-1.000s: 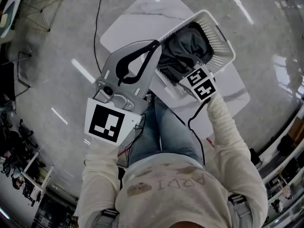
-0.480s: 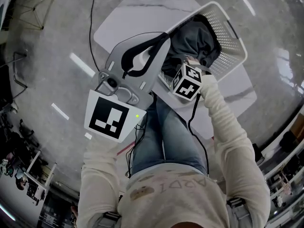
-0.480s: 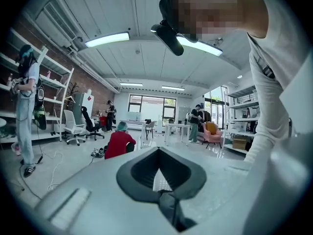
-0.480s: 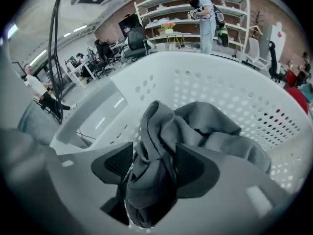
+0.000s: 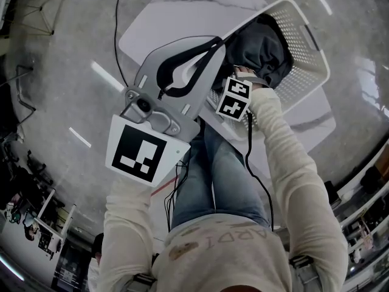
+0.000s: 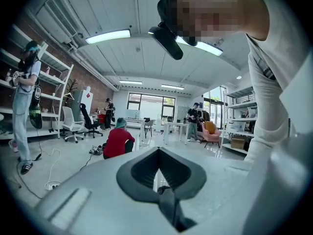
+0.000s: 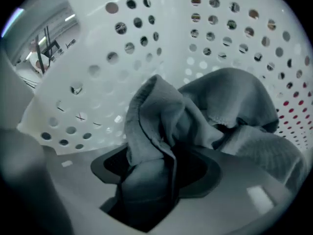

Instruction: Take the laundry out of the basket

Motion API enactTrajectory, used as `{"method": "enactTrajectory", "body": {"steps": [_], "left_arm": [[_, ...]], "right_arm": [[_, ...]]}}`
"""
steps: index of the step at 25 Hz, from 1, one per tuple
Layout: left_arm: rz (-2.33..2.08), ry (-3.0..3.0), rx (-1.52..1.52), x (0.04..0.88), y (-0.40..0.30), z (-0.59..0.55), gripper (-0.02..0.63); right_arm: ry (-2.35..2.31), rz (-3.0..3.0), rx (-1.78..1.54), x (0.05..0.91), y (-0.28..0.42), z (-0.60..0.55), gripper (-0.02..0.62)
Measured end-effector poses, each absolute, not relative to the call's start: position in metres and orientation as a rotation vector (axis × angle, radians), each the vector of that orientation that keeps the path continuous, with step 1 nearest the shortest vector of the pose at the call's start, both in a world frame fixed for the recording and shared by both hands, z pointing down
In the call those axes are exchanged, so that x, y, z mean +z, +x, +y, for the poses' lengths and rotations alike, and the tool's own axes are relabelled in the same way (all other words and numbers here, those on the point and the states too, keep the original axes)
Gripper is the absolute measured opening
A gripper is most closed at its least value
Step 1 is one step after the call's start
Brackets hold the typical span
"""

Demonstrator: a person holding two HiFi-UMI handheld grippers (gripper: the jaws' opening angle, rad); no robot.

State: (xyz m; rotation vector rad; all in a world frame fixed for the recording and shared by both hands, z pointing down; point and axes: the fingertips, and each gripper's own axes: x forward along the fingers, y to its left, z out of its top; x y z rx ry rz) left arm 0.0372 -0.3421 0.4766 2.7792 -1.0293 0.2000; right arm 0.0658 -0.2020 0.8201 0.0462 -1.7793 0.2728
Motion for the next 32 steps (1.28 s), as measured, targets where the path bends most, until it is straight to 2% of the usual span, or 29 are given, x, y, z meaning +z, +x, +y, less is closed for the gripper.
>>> {"method": "enactTrajectory", "body": {"steps": [5, 6, 9, 11, 17, 32], "left_arm": [[-1.024, 2.763, 0.208, 0.487, 0.031, -0.342, 0.002], [-1.023, 2.760, 0.213, 0.489, 0.029, -0.342, 0.001], [-1.024, 2.753, 0.220, 0.493, 0.025, -0.339, 0.001], [-1.027, 2.751, 0.220, 0.495, 0.024, -0.338, 0.002], [-1.028, 2.763, 0.223, 0.486, 0.021, -0.333, 0.001], [-1.048, 2.842, 0.138, 0.399, 0.031, -0.314, 0.001]], "right_arm": [[0.084, -1.785, 0.229, 0.842, 0.067, -0.211, 0.321], [0.103, -1.783, 0.211, 0.844, 0.067, -0.214, 0.310], [0.170, -1.776, 0.164, 0.846, 0.069, -0.225, 0.207], [0.183, -1.770, 0.154, 0.847, 0.071, -0.227, 0.173], [0.233, -1.808, 0.237, 0.831, 0.069, -0.231, 0.127], [0.909, -2.295, 0.574, 0.600, 0.095, -0.274, 0.123]]}}
